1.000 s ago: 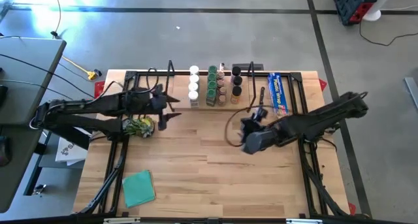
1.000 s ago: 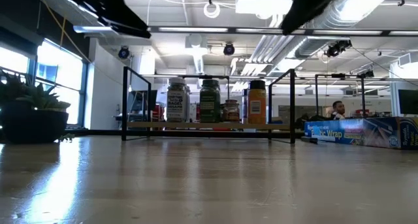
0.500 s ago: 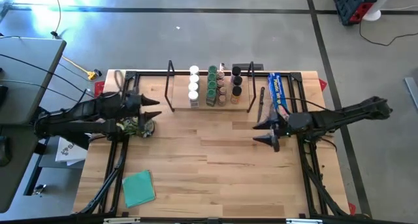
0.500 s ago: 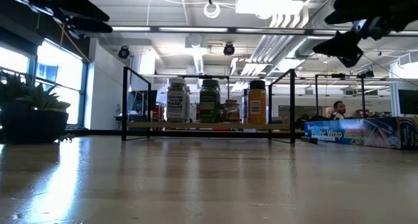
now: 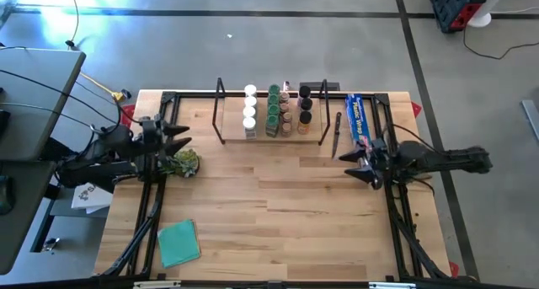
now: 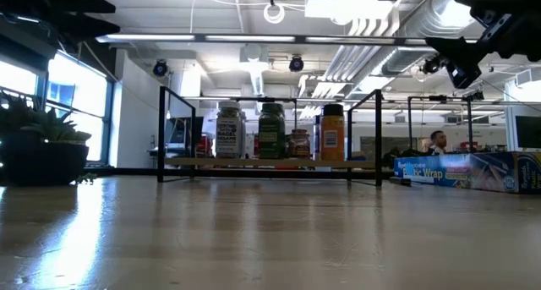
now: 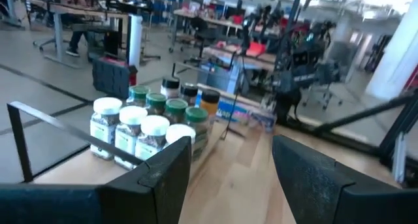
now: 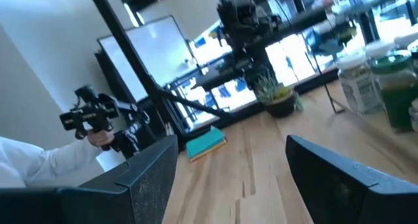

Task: Shelf spices
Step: Return to Home Position

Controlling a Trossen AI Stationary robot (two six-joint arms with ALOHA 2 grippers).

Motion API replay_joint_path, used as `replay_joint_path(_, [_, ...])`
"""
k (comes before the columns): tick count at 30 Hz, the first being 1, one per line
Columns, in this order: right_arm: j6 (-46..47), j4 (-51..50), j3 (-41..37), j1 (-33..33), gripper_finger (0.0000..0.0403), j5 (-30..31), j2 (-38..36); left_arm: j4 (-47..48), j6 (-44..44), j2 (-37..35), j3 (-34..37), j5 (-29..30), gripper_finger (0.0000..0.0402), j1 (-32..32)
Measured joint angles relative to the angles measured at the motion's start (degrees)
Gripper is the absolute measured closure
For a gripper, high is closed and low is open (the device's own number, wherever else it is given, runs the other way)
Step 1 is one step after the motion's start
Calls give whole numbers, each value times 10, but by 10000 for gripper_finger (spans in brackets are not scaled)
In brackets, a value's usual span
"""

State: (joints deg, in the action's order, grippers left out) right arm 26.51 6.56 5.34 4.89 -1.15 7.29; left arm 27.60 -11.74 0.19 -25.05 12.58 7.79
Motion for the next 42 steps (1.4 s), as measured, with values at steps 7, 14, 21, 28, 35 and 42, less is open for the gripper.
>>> replay_joint_path(7, [-34,22,-48,0,123,6,-73,-47,-42,10,30,-8,193,0])
replay_joint_path(14, [-64,33,-48,0,123,7,-71,-227,-14,11,141,-15,193,0])
replay_joint_path(21, [-44,16,-48,0,123,6,-70,-276,24,11,212,-9,193,0])
replay_joint_path(28, [-25,-24,-48,0,123,37,-70,-305,32,21,244,-25,193,-3])
replay_joint_path(35, [-25,-52,-48,0,123,41,-68,-294,68,39,244,-39,193,-13])
replay_joint_path(42, [-25,-52,-48,0,123,40,-66,-293,94,48,244,-45,193,-13])
